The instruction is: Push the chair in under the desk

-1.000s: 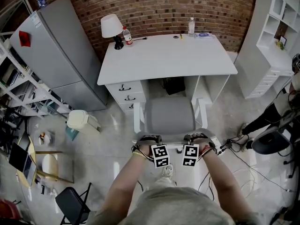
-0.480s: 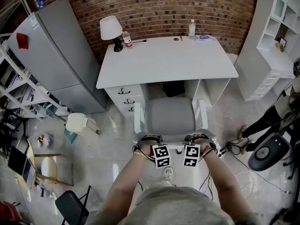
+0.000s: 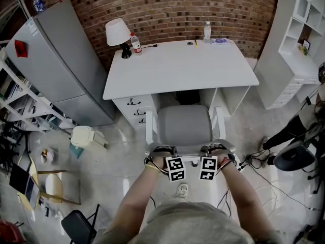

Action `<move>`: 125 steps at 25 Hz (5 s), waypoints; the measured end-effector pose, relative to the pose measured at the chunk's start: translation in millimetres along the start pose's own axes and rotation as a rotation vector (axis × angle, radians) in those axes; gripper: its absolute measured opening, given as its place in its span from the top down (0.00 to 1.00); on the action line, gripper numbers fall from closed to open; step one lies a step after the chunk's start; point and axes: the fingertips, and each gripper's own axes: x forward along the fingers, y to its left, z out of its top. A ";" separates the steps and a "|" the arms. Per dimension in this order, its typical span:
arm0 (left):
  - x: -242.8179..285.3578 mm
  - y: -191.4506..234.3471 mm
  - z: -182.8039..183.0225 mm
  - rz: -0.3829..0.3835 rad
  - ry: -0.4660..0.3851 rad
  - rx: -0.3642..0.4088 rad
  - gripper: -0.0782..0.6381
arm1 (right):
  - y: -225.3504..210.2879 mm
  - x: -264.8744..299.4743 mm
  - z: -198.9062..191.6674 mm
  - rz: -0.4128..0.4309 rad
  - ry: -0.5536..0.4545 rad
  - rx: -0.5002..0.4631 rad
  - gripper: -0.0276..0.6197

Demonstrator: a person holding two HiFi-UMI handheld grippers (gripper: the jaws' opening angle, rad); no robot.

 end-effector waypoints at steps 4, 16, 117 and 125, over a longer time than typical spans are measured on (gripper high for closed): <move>4.3 7.8 -1.3 0.000 -0.005 0.000 0.87 | -7.2 4.6 0.2 0.003 0.000 0.002 0.94; 14.9 27.1 -3.8 0.002 -0.004 0.005 0.87 | -25.6 15.8 -2.6 0.001 0.002 0.004 0.94; -11.5 68.3 33.8 0.092 -0.072 -0.081 0.57 | -71.5 -13.4 -25.2 -0.118 -0.064 0.052 0.64; -38.5 60.5 40.8 0.141 -0.081 -0.162 0.57 | -65.7 -42.3 -25.9 -0.194 -0.106 0.112 0.64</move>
